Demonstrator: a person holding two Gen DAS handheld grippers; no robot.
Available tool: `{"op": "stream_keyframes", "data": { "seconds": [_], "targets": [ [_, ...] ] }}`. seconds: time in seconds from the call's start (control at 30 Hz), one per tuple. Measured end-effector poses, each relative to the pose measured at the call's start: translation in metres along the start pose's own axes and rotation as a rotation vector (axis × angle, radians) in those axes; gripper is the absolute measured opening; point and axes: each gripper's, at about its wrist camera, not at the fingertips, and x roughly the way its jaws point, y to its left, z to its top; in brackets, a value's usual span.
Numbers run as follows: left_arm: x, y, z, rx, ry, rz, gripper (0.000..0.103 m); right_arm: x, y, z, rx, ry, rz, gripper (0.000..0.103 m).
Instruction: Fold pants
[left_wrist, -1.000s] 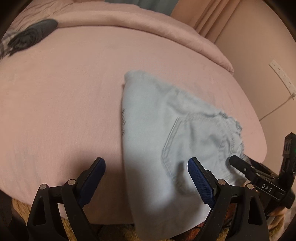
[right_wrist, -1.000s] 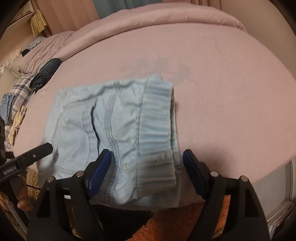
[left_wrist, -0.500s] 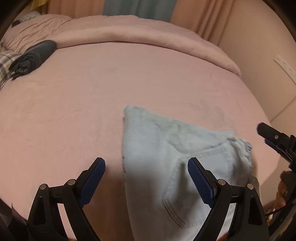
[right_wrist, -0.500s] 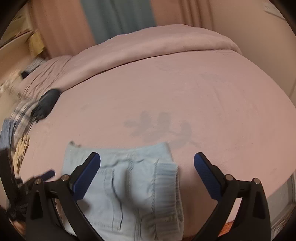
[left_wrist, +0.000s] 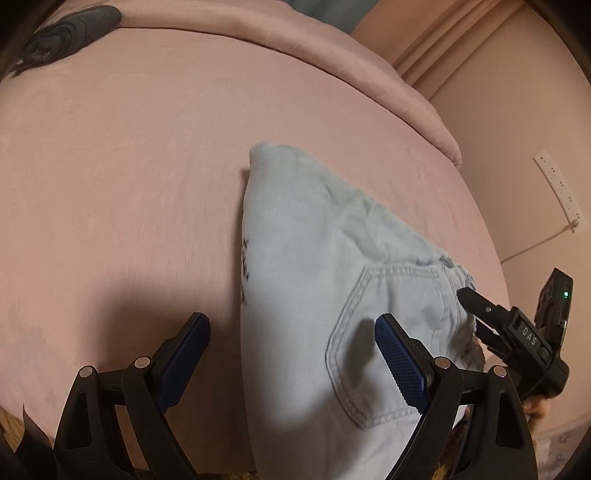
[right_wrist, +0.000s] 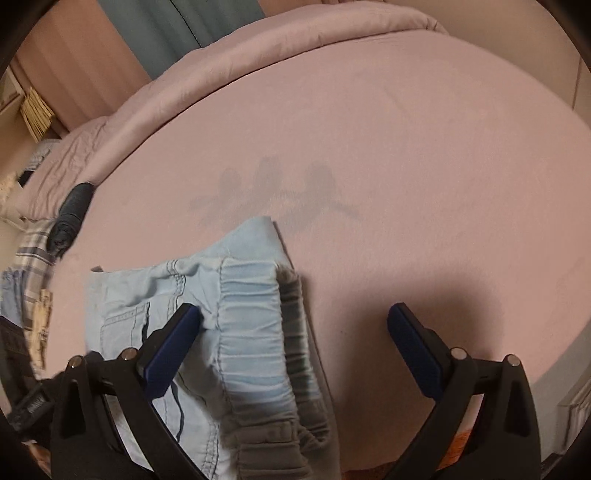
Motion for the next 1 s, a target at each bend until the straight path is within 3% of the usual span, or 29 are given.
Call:
{"op": "stream_keyframes", "data": {
  "seconds": [0.13, 0.23, 0.37, 0.4, 0.47, 0.5, 0.6, 0.67, 0.83, 1.0],
  "targets": [
    [0.000, -0.008, -0.011, 0.021, 0.025, -0.052, 0.090, -0.005, 0.000, -0.008, -0.008, 0.006, 0.040, 0.102],
    [0.011, -0.018, -0.009, 0.005, 0.090, -0.178, 0.090, -0.004, -0.001, -0.014, -0.012, 0.013, 0.068, 0.102],
    [0.017, -0.022, -0.010, 0.003, 0.071, -0.167, 0.089, 0.003, -0.003, -0.016, 0.013, 0.029, 0.128, 0.096],
    [0.016, -0.023, -0.012, 0.001, 0.067, -0.155, 0.084, 0.003, -0.002, -0.018, 0.008, 0.031, 0.140, 0.093],
    [0.014, -0.023, -0.013, 0.002, 0.061, -0.113, 0.068, 0.004, 0.000, -0.019, 0.010, 0.044, 0.195, 0.074],
    [0.013, -0.023, -0.014, 0.003, 0.057, -0.096, 0.059, 0.006, 0.001, -0.021, 0.021, 0.057, 0.229, 0.071],
    [0.011, -0.027, -0.016, 0.006, 0.041, -0.095, 0.038, 0.005, 0.003, -0.024, 0.028, 0.046, 0.221, 0.065],
    [0.006, -0.031, -0.017, 0.005, 0.015, -0.085, 0.026, -0.001, 0.010, -0.026, 0.019, 0.033, 0.206, 0.054],
    [-0.016, -0.048, -0.006, 0.061, -0.037, -0.086, 0.021, -0.019, 0.036, -0.022, -0.033, -0.033, 0.148, 0.041],
    [-0.040, -0.057, 0.023, 0.104, -0.104, -0.107, 0.021, -0.038, 0.059, 0.000, -0.069, -0.106, 0.172, 0.040]
  ]
}}
